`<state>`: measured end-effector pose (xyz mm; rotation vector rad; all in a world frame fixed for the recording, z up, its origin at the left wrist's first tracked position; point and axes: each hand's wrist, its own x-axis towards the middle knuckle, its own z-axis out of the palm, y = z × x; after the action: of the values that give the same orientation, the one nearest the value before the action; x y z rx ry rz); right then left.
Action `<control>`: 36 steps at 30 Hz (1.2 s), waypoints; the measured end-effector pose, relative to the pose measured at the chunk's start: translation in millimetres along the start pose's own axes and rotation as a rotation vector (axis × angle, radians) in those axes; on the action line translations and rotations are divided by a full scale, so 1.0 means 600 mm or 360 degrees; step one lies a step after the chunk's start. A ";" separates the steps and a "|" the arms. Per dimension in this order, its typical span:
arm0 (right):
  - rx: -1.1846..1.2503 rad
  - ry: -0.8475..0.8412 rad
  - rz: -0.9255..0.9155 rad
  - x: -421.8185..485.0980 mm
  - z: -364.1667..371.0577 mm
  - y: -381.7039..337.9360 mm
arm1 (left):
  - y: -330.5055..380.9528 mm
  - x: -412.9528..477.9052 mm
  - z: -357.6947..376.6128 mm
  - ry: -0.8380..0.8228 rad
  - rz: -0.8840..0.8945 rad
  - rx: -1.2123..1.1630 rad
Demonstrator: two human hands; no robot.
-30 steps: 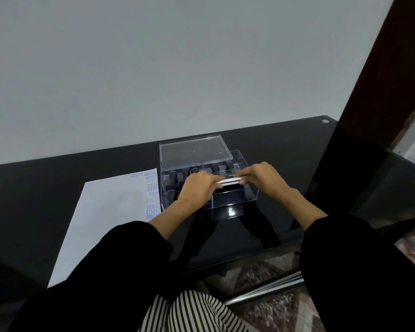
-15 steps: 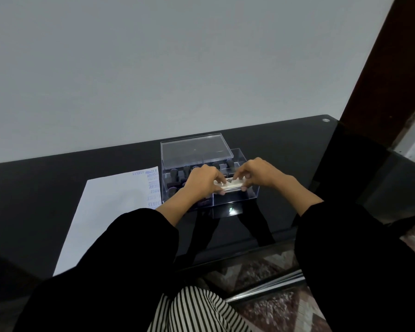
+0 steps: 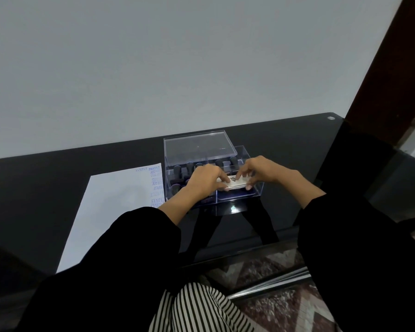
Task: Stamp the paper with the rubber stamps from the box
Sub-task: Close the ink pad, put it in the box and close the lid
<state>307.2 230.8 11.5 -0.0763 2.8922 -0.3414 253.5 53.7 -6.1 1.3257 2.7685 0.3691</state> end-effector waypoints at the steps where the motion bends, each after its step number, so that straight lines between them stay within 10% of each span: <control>1: -0.0033 0.0003 -0.0019 -0.003 0.001 0.000 | 0.000 0.000 0.001 -0.0001 0.0008 0.0012; 22: 0.0221 0.0731 0.0053 0.058 -0.038 -0.041 | -0.080 0.003 -0.080 0.0381 -0.0084 -0.0390; 36: 0.0397 0.0454 0.0517 0.253 -0.042 0.010 | -0.263 0.102 -0.052 0.0160 -0.0896 -0.0693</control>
<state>153.7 230.3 1.0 0.5165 3.0343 -0.6943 90.4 -0.2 -9.5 0.4234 2.7488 0.9342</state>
